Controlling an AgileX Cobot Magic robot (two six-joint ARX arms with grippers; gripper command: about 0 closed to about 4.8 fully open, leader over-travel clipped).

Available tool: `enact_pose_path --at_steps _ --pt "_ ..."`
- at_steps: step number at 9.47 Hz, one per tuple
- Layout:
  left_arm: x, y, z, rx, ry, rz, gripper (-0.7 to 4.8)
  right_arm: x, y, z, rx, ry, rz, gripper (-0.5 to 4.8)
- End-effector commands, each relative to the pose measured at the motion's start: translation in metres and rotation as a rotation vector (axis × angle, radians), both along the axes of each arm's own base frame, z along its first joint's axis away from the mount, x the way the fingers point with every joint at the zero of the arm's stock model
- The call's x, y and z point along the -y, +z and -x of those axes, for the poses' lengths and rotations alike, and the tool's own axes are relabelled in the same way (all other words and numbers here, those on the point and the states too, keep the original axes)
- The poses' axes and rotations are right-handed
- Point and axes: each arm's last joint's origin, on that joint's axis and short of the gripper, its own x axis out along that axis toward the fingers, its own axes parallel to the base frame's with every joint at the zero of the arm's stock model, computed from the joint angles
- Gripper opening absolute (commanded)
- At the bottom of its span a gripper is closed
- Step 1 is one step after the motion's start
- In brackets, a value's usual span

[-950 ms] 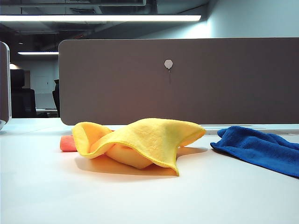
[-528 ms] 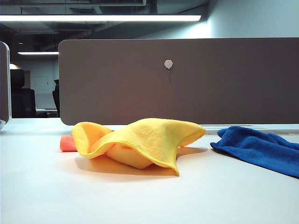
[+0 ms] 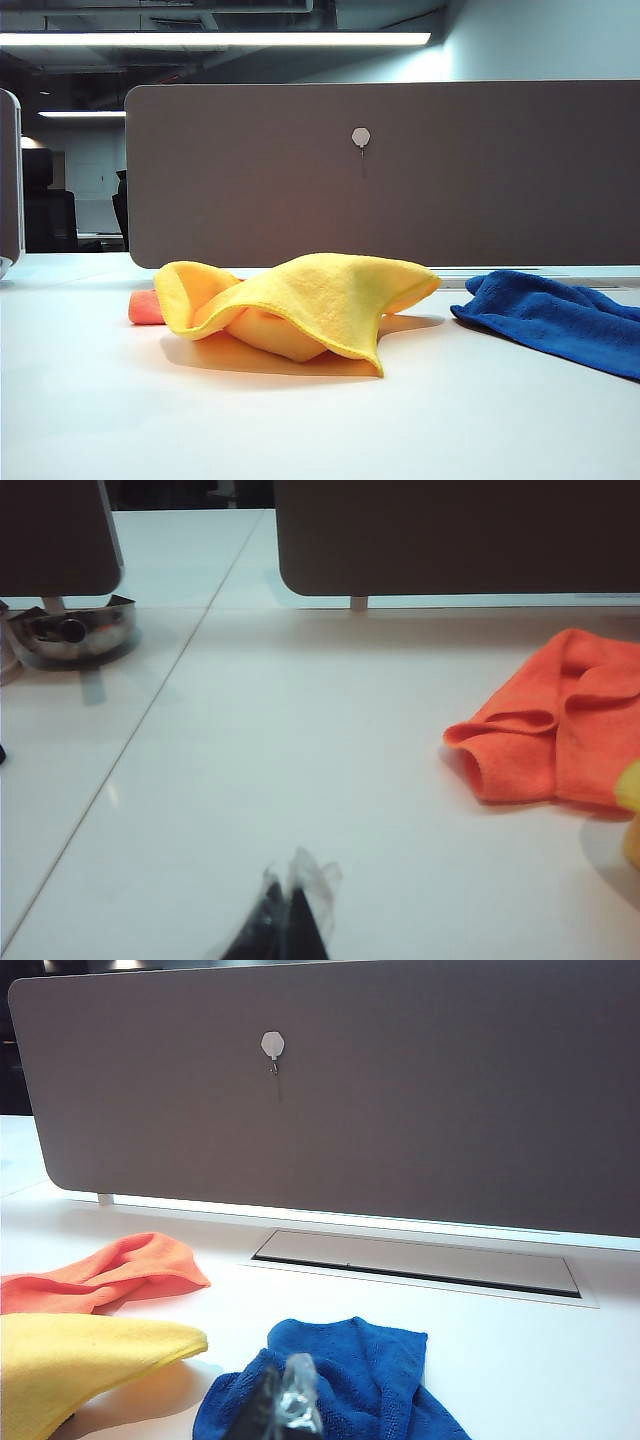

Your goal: Pick up a rag that is the same color as the top surface of the Rubik's Cube and cover the cube with it.

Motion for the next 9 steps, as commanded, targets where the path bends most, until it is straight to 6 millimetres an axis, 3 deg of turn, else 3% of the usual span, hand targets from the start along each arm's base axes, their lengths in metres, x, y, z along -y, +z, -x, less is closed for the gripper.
enact_pose_path --at_steps 1,5,9 --pt "0.001 0.0 0.0 -0.007 -0.013 0.018 -0.06 0.0 -0.001 -0.001 0.009 -0.011 0.052 -0.05" --pt "0.001 0.0 0.0 -0.008 -0.006 0.1 -0.05 0.004 -0.011 -0.003 -0.074 -0.167 0.165 -0.05" --pt "0.001 0.0 0.0 -0.008 -0.006 0.111 -0.06 0.005 -0.014 -0.003 -0.095 -0.181 0.191 -0.05"
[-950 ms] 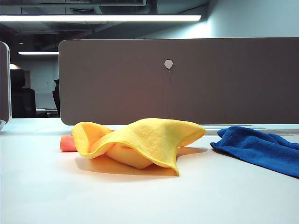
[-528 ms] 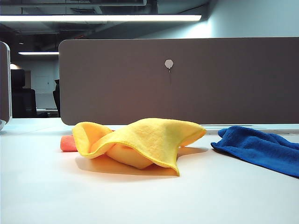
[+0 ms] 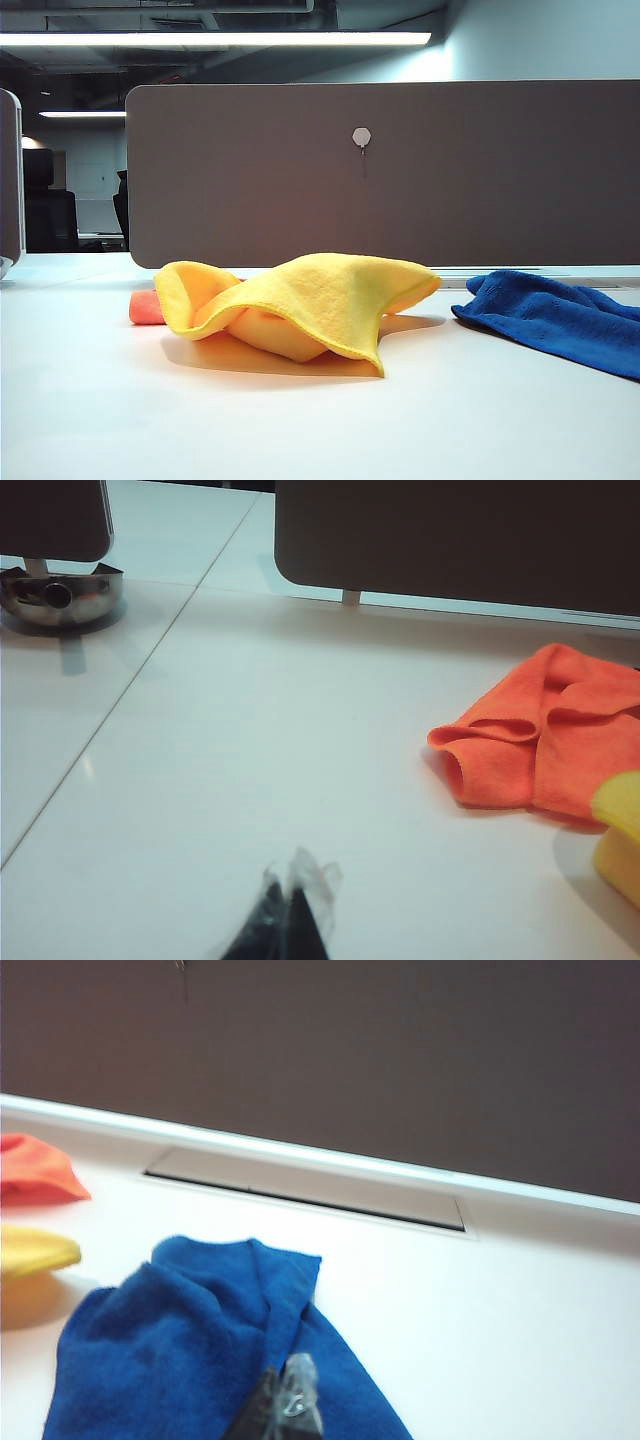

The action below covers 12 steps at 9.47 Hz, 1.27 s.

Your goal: Pick up a rag that is the same color as the top surface of the Rubik's Cube and cover the cube with it.

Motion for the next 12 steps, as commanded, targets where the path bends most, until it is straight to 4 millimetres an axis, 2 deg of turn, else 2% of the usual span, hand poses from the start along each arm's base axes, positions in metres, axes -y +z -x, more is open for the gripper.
enact_pose_path --at_steps 1,3,6,9,12 --pt "0.001 0.002 0.0 0.017 -0.036 0.024 -0.06 -0.001 0.0 0.0 0.014 0.02 0.018 -0.05" --pt "0.002 0.003 0.0 0.028 -0.056 0.024 -0.06 -0.003 0.0 0.0 0.013 0.094 -0.002 -0.05" --pt "0.003 0.003 0.0 0.028 -0.091 0.016 -0.06 -0.004 0.002 0.0 0.024 0.116 -0.055 -0.05" --pt "0.004 0.01 0.0 0.102 -0.154 -0.048 -0.06 -0.004 0.012 0.002 0.119 0.117 -0.109 -0.05" --pt "0.002 0.012 0.0 0.128 -0.052 -0.059 -0.06 -0.004 0.014 0.002 0.135 0.118 -0.127 -0.05"
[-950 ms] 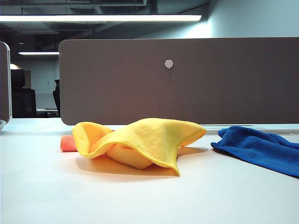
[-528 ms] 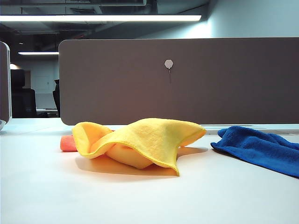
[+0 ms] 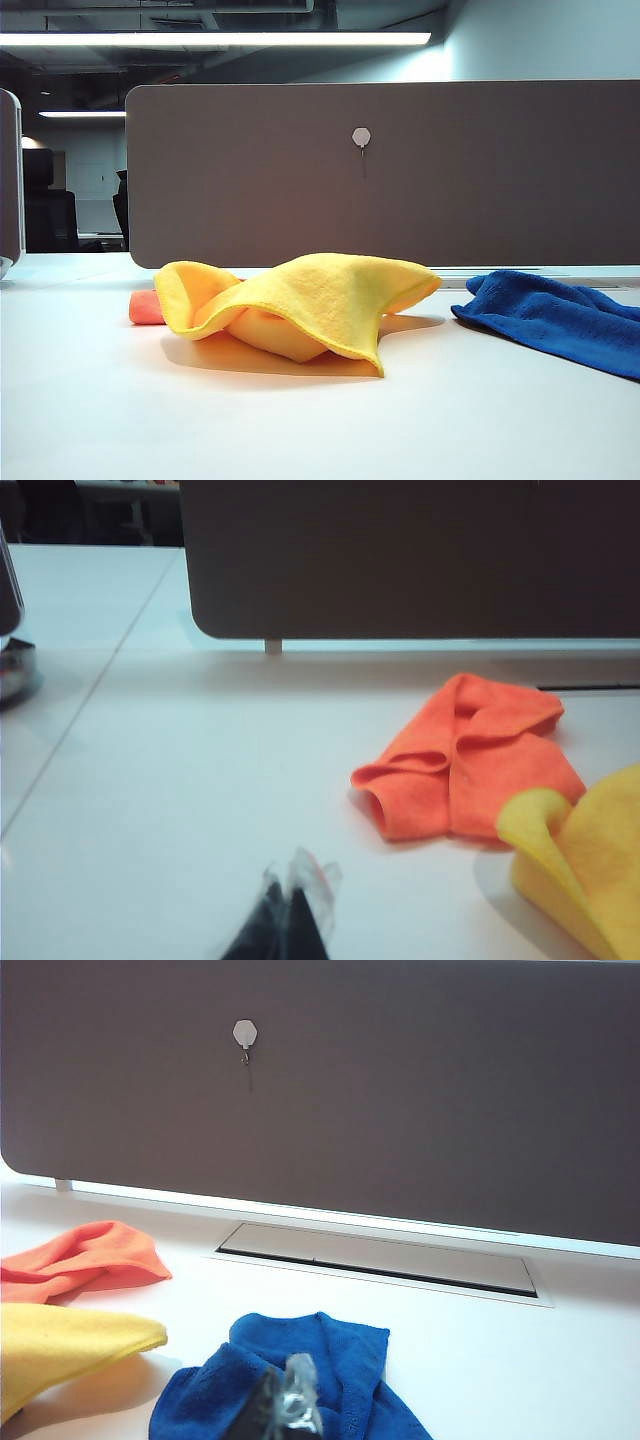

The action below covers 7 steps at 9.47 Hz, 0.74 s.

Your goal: Pick up a rag that is the same color as the top surface of the Rubik's Cube and cover the cube with it.

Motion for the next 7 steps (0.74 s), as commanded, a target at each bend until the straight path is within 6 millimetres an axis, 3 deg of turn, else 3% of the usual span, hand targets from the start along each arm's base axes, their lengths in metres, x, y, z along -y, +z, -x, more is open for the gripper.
enact_pose_path --at_steps 1,7 --pt "-0.0033 0.003 -0.0004 0.03 0.119 -0.007 -0.06 0.0003 0.0022 0.0003 0.032 -0.007 -0.017 -0.05" --pt "-0.0047 0.0031 -0.0004 0.031 0.166 -0.01 -0.06 0.0028 0.005 0.0005 0.061 -0.092 -0.033 -0.05"
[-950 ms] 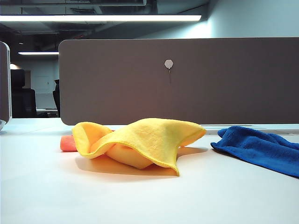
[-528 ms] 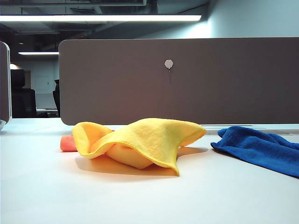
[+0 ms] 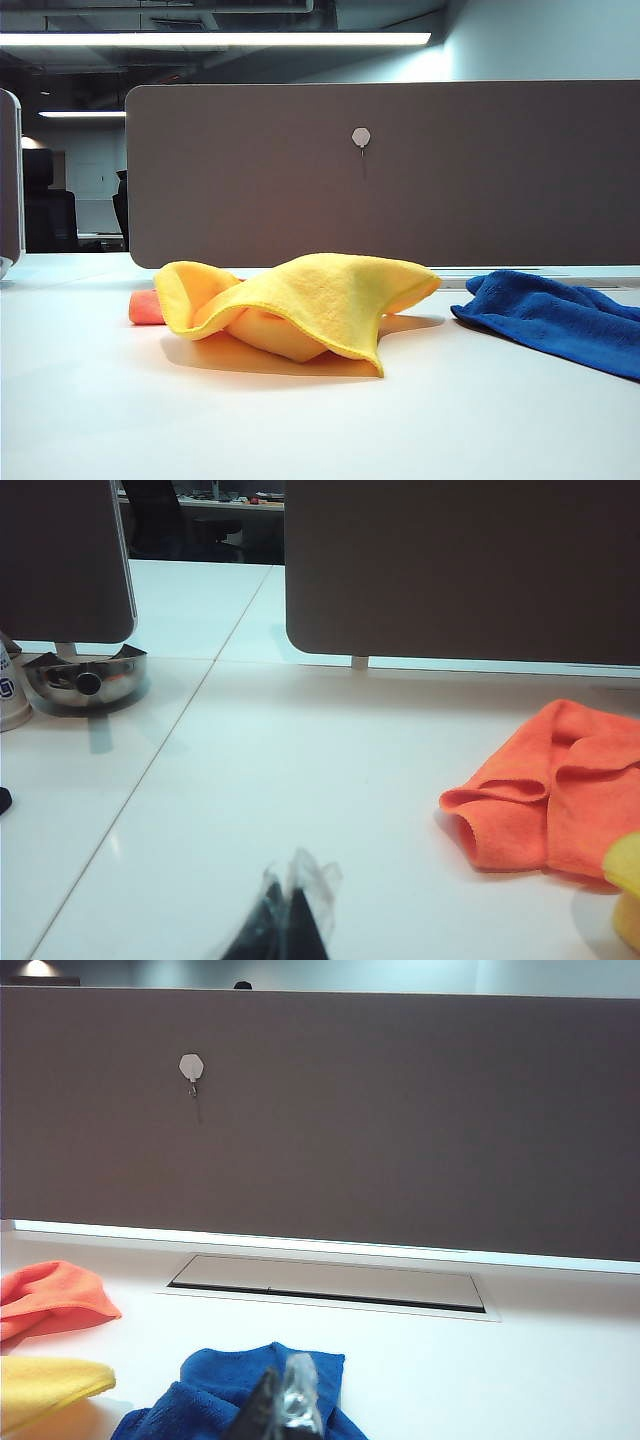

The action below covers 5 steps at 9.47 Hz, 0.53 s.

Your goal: Pick up a rag that is the same color as the top surface of the Rubik's Cube and cover the cube with it.

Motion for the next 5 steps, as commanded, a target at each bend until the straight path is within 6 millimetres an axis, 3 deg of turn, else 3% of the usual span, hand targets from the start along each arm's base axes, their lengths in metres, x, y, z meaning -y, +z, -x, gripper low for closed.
enact_pose_path --at_steps 1,2,5 --pt "0.0 0.0015 0.0 0.013 0.002 -0.007 -0.06 0.0013 -0.0031 -0.0008 -0.022 -0.043 -0.012 -0.05" --pt "0.0 0.0015 0.0 0.014 0.002 -0.007 -0.06 0.0027 -0.0111 -0.002 -0.105 -0.088 -0.018 -0.05" --pt "0.0 0.0015 0.0 0.014 0.002 -0.007 -0.06 0.0025 -0.0122 -0.0021 -0.116 -0.085 -0.017 -0.05"
